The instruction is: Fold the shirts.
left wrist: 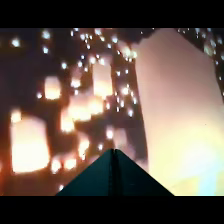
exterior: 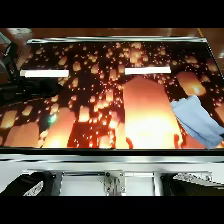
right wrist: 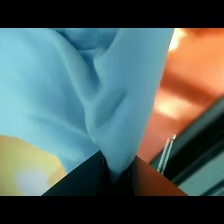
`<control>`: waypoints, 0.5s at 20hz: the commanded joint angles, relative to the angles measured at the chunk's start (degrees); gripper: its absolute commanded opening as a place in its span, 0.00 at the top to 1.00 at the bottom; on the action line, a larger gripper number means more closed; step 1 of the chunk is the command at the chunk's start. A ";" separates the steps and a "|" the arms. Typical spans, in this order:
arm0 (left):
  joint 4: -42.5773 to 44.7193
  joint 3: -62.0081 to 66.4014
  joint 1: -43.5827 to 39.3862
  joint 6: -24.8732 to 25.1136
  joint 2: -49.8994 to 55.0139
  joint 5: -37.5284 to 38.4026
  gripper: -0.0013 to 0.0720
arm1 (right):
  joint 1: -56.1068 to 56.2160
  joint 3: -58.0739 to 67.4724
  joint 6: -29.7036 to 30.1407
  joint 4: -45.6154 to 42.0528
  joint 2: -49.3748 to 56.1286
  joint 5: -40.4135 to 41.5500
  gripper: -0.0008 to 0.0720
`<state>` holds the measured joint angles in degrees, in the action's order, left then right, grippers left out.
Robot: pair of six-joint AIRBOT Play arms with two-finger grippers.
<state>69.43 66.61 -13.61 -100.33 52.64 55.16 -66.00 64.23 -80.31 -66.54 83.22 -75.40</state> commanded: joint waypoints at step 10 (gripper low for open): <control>0.04 -0.02 -1.84 -0.90 3.34 -0.09 0.93 | -13.22 -21.90 -3.67 -1.53 -13.29 7.39 0.32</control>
<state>69.47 66.61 -15.40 -101.19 55.51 55.09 -78.63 43.97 -83.05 -67.88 73.10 -69.49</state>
